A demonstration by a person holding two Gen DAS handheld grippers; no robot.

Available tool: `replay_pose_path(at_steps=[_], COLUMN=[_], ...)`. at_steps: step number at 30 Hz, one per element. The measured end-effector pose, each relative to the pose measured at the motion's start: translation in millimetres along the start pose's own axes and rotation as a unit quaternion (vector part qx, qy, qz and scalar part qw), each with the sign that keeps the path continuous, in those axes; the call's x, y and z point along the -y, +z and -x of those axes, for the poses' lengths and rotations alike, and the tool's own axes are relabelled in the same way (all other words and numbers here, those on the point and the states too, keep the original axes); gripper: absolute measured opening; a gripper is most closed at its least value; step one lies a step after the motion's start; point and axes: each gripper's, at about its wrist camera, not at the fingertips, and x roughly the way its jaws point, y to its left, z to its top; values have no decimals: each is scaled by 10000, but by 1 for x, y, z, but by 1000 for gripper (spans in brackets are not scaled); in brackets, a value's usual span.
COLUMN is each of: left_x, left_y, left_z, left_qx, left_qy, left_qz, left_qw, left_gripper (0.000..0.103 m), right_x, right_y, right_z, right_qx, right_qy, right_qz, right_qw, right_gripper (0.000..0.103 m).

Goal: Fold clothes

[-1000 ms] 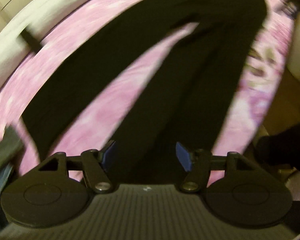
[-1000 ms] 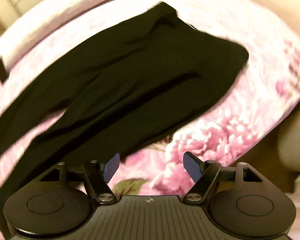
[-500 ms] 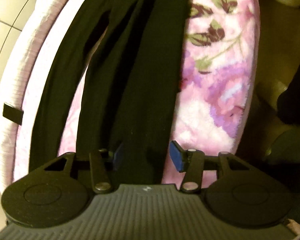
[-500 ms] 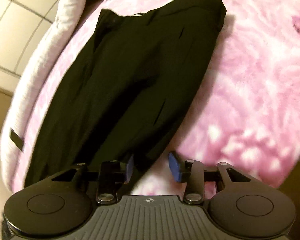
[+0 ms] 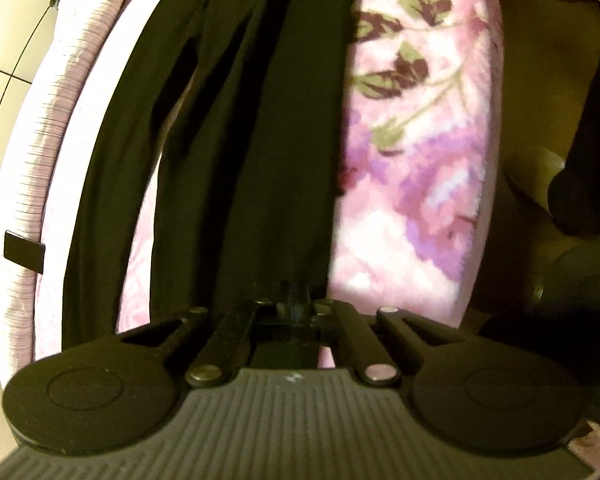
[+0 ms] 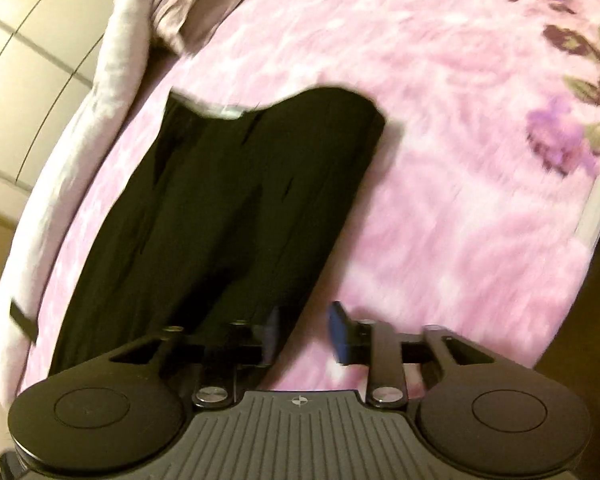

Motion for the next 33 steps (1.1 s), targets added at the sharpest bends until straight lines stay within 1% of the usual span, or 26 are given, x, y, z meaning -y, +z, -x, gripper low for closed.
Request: replay_pose_path(at_steps=[3,5,6,7,8,9,10,11,14,16,18,20,21,22,23,24,26,28,29,30,31,32,33], left_x=[1,2,3,5,8,13,18,21,26,26,26,28,27,26,23,20,14,11,9,9,8,8,7], left_y=[0,1,3,6,9,13,16,19,24,23,23,23,23,24,23,23,22,17,15,13,12,10,8], left_z=[-1,-2,-3,-5,-5,-5,-4,-4,-8,-14,-19,-22,-23,-23,-21,-19,-12,-4,0,3,6,9,11], left_qx=[-14,-9,31,101,132,175,215,223,215,152,121,111,64,25,44,66,148,259,321,355,390,425,454], left_qy=[-39,-24,5,-29,-55,-84,-105,-69,114,161,151,123,123,117,70,27,-26,-174,-266,-320,-375,-429,-483], left_qz=[-8,-26,-75,-129,-180,-246,-307,-337,-439,-463,-499,-533,-444,-355,-259,-167,-66,-54,-58,-88,-117,-147,-170], left_qw=[10000,10000,10000,9999,9997,9995,9992,9992,9987,9987,9986,9984,9989,9993,9996,9998,9999,9995,9991,9988,9985,9981,9977], left_gripper=[0,1,8,20,29,43,44,44,44,42,40,27,5,0,0,0,0,0,0,0,0,0,0], right_x=[2,-2,-5,-6,-6,-6,-4,-2,2,3,0,-5,-7,-9,-10,-11,-12,-15,-17,-18,-18,-18,-19], right_y=[9,13,14,16,17,19,20,24,36,42,40,36,33,29,24,16,-1,-13,-15,-16,-14,-12,-10], right_z=[-9,-18,-23,-27,-29,-29,-28,-25,-15,-13,-17,-20,-22,-23,-23,-23,-24,-30,-33,-35,-36,-36,-34], right_qx=[84,51,23,-16,-49,-88,-138,-163,-190,-227,-288,-300,-314,-343,-401,-481,-625,-741,-764,-788,-833,-892,-936], right_qy=[105,131,137,116,68,30,2,-16,-47,-94,-187,-239,-232,-216,-152,-62,71,220,250,262,270,275,247], right_qz=[-118,-138,-142,-139,-137,-147,-161,-155,-103,-32,147,325,336,343,348,358,374,428,441,431,404,365,456], right_qw=[9998,9998,9998,9998,9999,9998,9998,9997,9998,9997,9993,9987,9987,9986,9985,9982,9973,9961,9958,9956,9953,9950,9943], right_gripper=[45,45,45,45,38,16,9,5,2,2,2,3,12,17,31,42,43,43,38,10,4,3,2])
